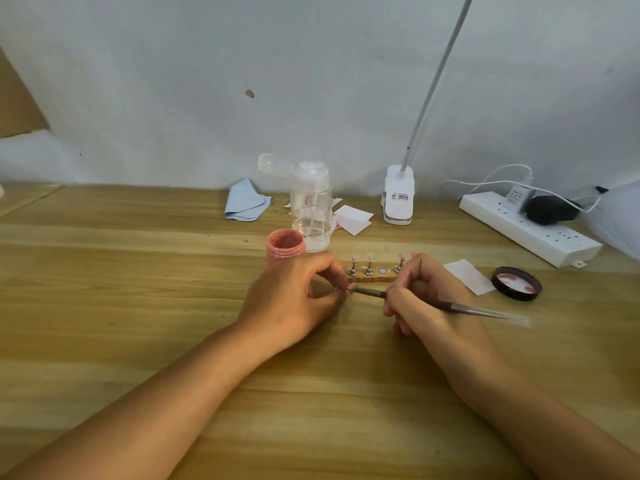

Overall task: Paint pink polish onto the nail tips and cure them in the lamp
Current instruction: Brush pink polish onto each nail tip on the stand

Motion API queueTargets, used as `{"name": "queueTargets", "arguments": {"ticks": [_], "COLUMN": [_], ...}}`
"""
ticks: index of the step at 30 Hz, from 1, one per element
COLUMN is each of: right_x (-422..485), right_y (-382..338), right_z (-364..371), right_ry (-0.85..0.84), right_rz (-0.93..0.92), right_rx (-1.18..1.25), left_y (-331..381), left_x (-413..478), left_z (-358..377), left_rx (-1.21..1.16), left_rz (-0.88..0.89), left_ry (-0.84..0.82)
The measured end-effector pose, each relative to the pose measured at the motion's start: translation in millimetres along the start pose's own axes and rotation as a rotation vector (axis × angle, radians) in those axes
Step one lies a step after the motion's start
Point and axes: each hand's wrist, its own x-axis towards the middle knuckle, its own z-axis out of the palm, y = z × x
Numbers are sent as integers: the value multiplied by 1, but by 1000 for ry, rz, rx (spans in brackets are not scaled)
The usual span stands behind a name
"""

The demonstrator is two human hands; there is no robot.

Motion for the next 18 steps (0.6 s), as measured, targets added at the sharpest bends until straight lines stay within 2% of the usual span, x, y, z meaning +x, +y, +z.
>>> {"name": "queueTargets", "arguments": {"ticks": [5,10,18], "right_x": [1,1,2], "right_y": [-1,0,6], "right_z": [-2,0,-5], "right_ry": [69,16,228], "right_rz": [5,-13,-97], "right_rx": [83,16,120], "left_y": [2,2,2], "left_x": [0,0,0], "left_z": [-1,-1,0], "left_rx": [-29,-6,-30], "left_rz": [-3,-17,-36], "left_ry": [4,0,2]}}
